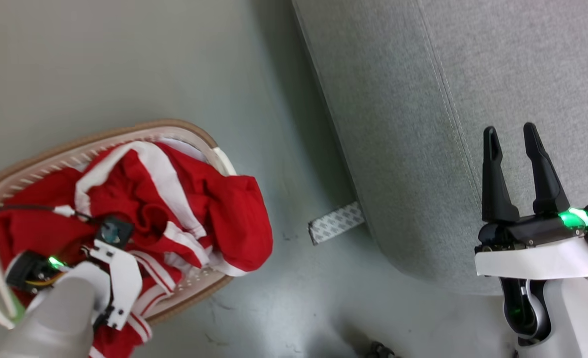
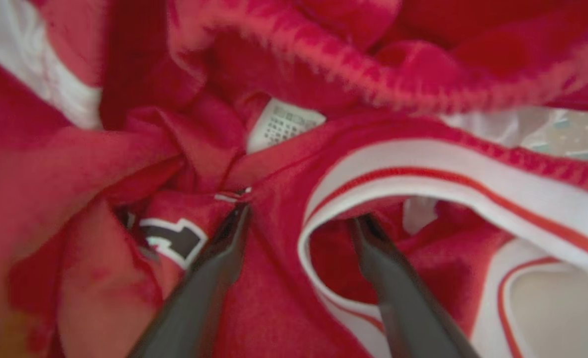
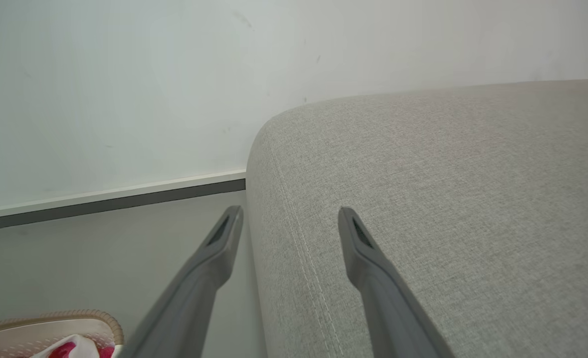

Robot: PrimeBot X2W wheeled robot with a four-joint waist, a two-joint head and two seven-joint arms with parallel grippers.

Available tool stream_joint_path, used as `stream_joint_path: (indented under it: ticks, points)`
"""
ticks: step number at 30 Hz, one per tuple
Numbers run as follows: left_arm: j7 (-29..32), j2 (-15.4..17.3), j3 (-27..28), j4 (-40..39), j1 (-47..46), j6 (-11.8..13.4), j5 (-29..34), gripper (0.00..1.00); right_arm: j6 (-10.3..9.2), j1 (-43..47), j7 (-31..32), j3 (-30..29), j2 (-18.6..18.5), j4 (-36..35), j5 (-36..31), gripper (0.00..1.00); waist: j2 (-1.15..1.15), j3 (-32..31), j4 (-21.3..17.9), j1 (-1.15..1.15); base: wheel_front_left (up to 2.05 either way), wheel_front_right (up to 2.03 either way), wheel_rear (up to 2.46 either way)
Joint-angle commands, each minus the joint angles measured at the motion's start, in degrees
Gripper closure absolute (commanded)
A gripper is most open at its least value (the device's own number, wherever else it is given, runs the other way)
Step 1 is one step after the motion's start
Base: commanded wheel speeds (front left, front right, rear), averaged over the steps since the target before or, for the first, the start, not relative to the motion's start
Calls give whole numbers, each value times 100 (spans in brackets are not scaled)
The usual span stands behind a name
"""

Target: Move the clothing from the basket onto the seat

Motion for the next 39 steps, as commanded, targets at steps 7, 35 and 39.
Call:
stream_joint_path:
  ticks: [7, 35, 39]
  points:
    - [630, 97, -217, 236, -202, 36, 128, 18, -12, -140, -18, -35, 1, -7, 74, 0, 0, 255, -116, -1, 0, 0, 0]
    - [-1467, -1212, -73, 170, 591, 11, -881, 100, -12, 368, -18, -258, -6, 307, -1002, 0, 0, -2291, 1112, -1, 0, 0, 0]
    - [-1800, -1335, -114, 17, 736, 5, -1074, 100, -12, 548, -17, -310, -7, 374, -1055, 0, 0, -2743, 1335, -1, 0, 0, 0]
